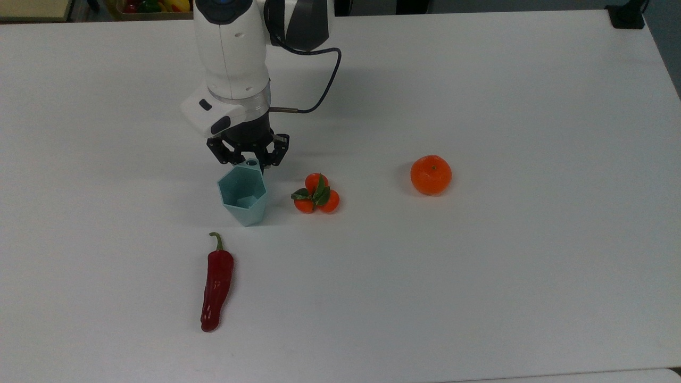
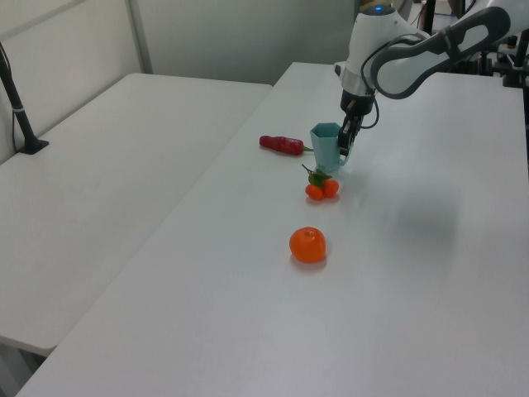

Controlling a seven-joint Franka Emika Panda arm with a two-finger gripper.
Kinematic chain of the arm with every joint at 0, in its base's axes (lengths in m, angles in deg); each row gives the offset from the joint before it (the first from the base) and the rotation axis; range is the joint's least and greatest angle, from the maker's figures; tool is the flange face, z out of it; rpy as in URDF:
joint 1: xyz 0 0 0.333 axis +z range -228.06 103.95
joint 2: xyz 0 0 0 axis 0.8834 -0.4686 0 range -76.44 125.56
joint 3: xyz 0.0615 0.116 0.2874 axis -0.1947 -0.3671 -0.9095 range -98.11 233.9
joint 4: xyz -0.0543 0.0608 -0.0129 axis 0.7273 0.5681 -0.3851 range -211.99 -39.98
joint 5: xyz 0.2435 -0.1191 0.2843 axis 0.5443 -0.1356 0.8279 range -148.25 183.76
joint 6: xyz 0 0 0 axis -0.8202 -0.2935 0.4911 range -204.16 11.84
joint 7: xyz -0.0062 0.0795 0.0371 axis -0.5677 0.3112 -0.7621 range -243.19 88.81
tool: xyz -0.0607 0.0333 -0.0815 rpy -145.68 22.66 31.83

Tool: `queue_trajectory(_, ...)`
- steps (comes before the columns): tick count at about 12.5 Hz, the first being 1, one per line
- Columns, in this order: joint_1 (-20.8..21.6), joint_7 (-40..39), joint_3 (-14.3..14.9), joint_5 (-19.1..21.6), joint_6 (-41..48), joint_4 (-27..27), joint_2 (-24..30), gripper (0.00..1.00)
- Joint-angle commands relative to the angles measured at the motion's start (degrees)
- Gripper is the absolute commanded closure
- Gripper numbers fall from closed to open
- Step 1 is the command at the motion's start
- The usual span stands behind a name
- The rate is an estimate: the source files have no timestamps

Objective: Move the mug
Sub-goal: 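Close the gripper on the mug's rim, then lift the mug and carry it away from the tomatoes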

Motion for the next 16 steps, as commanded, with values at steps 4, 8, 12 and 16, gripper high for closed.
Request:
queue_trajectory(4,0.17,-0.89,0.00,-0.46,6.69,-1.50,9.44,0.98)
queue_trajectory(8,0.43,-2.30,0.00,0.59,16.27,-1.50,18.41,0.98)
queue_trajectory(12,0.35,-9.75,0.70,3.66,31.46,-1.67,27.72,0.98)
queue_trajectory(16,0.70,-11.53,1.50,3.84,35.81,-9.03,36.60,0.97)
